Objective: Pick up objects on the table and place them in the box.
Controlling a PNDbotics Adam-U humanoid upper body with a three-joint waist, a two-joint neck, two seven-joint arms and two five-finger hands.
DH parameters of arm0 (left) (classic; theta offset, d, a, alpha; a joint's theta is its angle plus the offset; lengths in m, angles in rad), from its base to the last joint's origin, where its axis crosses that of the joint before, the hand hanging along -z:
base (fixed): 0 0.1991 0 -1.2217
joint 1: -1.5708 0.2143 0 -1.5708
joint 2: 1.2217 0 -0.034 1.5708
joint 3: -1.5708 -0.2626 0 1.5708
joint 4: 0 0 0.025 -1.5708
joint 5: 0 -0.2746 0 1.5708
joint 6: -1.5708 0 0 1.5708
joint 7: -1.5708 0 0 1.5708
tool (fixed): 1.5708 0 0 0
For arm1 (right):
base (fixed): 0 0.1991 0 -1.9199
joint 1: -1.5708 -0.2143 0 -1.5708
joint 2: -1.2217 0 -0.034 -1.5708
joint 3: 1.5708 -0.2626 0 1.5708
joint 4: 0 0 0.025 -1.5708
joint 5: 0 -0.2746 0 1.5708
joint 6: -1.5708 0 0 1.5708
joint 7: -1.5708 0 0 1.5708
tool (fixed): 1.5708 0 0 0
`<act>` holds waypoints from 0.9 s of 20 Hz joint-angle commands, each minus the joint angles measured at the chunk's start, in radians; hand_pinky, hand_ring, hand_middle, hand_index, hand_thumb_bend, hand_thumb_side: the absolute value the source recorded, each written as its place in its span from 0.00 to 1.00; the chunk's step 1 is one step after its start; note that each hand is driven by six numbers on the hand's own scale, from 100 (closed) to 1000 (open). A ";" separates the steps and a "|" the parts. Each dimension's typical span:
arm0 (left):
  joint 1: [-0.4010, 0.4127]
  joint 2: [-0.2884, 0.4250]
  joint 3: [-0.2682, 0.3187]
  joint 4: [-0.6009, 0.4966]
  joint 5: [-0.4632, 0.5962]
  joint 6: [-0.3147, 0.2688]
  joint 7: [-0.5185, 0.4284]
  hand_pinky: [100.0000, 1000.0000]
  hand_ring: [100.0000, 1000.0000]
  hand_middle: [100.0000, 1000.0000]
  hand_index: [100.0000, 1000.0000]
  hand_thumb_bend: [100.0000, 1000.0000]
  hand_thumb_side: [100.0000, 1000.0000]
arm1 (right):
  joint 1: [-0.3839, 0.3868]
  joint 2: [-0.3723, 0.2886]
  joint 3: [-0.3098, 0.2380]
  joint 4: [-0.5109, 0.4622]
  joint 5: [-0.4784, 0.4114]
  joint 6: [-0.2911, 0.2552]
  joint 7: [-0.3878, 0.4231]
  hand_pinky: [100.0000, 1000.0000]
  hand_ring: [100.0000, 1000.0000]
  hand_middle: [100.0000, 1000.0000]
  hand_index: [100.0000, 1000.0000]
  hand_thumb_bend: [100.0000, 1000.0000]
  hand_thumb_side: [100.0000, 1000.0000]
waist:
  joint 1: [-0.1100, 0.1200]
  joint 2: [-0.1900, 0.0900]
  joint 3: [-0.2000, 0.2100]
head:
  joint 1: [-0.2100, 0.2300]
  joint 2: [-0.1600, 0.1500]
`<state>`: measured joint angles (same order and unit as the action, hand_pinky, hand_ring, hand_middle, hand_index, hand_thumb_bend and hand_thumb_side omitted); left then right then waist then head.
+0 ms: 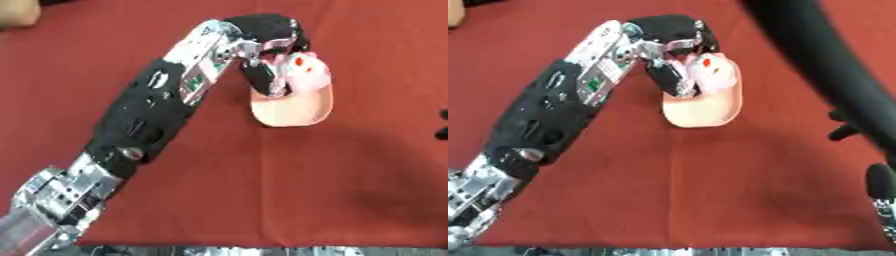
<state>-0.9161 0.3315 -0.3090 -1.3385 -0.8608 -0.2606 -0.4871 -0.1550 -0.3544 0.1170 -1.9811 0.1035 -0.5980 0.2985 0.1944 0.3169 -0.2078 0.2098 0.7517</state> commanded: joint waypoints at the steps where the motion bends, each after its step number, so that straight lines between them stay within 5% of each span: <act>1: -0.024 0.006 0.003 -0.005 -0.007 -0.007 0.014 0.26 0.46 0.49 0.65 0.00 0.29 | -0.007 -0.016 0.002 -0.019 -0.006 0.000 0.003 0.54 0.75 0.82 0.93 0.00 0.71 | -0.008 -0.027 0.000 | -0.015 -0.010; 3: -0.029 0.003 0.002 -0.005 -0.004 -0.012 0.020 0.28 0.49 0.53 0.70 0.00 0.44 | -0.007 -0.017 0.002 -0.019 -0.007 0.000 0.005 0.54 0.75 0.82 0.93 0.00 0.71 | -0.007 -0.028 0.000 | -0.017 -0.014; 4: -0.030 0.003 0.002 -0.005 -0.002 -0.016 0.022 0.33 0.54 0.59 0.76 0.10 0.64 | -0.007 -0.017 0.002 -0.019 -0.007 0.001 0.005 0.54 0.75 0.82 0.93 0.00 0.71 | -0.007 -0.028 0.000 | -0.017 -0.015; 6: -0.032 0.003 0.001 -0.010 0.009 -0.032 0.033 0.38 0.62 0.68 0.83 0.31 0.81 | -0.007 -0.016 0.002 -0.019 -0.007 0.001 0.006 0.54 0.75 0.82 0.93 0.00 0.71 | -0.006 -0.028 0.000 | -0.019 -0.019; 8: -0.032 0.006 0.002 -0.013 0.018 -0.045 0.044 0.40 0.64 0.71 0.86 0.40 0.85 | -0.007 -0.016 0.002 -0.019 -0.007 0.002 0.007 0.54 0.75 0.82 0.93 0.00 0.71 | -0.006 -0.028 0.000 | -0.022 -0.020; 18: -0.044 0.029 -0.010 -0.026 0.004 -0.078 0.024 0.44 0.66 0.73 0.86 0.49 0.79 | -0.003 -0.016 0.003 -0.019 -0.006 0.004 0.009 0.54 0.75 0.82 0.93 0.00 0.71 | -0.005 -0.029 0.005 | -0.025 -0.019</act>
<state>-0.9357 0.3340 -0.3189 -1.3437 -0.8534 -0.3320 -0.4560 -0.1546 -0.3545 0.1174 -1.9811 0.0981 -0.5939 0.3056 0.1965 0.3128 -0.2045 0.1924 0.7497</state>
